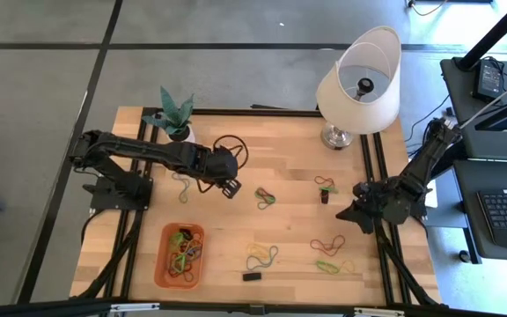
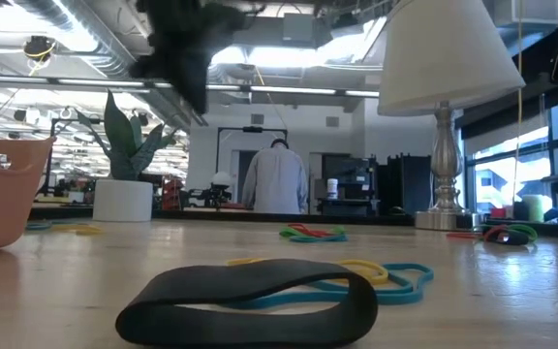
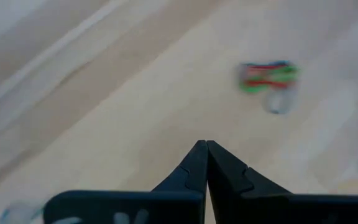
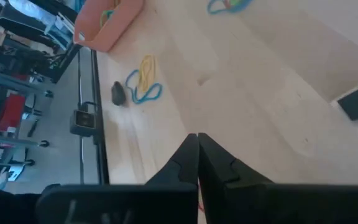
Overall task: Pick and place rubber bands into bin
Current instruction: Put the blue rubber band into the orange bin
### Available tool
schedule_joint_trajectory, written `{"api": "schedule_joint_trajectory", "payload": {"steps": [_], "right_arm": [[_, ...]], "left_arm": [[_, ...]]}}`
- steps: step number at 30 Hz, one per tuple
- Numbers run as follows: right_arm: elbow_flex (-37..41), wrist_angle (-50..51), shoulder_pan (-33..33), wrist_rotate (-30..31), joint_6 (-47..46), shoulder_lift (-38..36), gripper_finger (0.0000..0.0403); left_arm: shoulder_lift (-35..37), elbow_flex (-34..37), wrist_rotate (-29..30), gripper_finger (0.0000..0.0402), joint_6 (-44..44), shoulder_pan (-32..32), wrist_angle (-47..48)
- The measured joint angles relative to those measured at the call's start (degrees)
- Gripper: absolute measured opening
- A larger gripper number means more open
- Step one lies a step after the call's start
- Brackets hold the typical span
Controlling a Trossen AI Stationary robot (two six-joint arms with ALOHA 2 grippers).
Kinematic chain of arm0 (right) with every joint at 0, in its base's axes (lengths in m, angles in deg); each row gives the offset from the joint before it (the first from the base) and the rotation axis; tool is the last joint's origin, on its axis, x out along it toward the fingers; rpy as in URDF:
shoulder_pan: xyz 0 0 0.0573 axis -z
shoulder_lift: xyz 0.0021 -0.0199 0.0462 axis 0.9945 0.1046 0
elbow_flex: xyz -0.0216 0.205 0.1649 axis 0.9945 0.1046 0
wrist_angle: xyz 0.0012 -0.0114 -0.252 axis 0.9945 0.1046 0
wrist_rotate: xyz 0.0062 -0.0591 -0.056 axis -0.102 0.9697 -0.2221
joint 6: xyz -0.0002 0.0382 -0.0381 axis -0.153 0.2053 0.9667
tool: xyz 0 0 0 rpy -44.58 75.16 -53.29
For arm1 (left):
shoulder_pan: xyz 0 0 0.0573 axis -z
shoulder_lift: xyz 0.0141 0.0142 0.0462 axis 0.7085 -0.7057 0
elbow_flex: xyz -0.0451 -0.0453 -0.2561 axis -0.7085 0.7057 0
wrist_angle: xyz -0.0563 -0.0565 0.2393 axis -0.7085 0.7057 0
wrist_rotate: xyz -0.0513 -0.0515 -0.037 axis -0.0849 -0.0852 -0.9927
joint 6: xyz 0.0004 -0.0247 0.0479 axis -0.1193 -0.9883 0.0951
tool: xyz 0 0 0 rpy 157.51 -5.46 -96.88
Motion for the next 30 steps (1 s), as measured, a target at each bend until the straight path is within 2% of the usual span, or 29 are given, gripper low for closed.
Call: {"api": "schedule_joint_trajectory", "payload": {"steps": [3,9,19,24,30], "right_arm": [[1.5,-1.1,0.0,0.0,0.5,-1.1,0.0000],[1.7,-2.0,0.0,-1.6,4.7,-1.1,0.0000],[1.7,-3.9,0.0,-2.1,5.9,-1.1,0.0000],[1.7,-4.5,0.0,-2.0,5.8,-1.1,0.0000],[1.7,-5.5,0.0,0.5,4.5,-1.1,0.0000]], "left_arm": [[0.0,0.0,3.1,0.0003,-8.6,0.0,6.8],[0.0,0.8,2.2,0.0025,-20.0,0.0,17.7],[-0.4,10.2,0.8,0.0118,-30.5,0.5,15.8],[-0.3,13.4,0.1,0.0128,-31.4,0.6,15.8],[-0.3,18.4,-6.7,0.0117,-35.5,-1.0,15.5]]}}
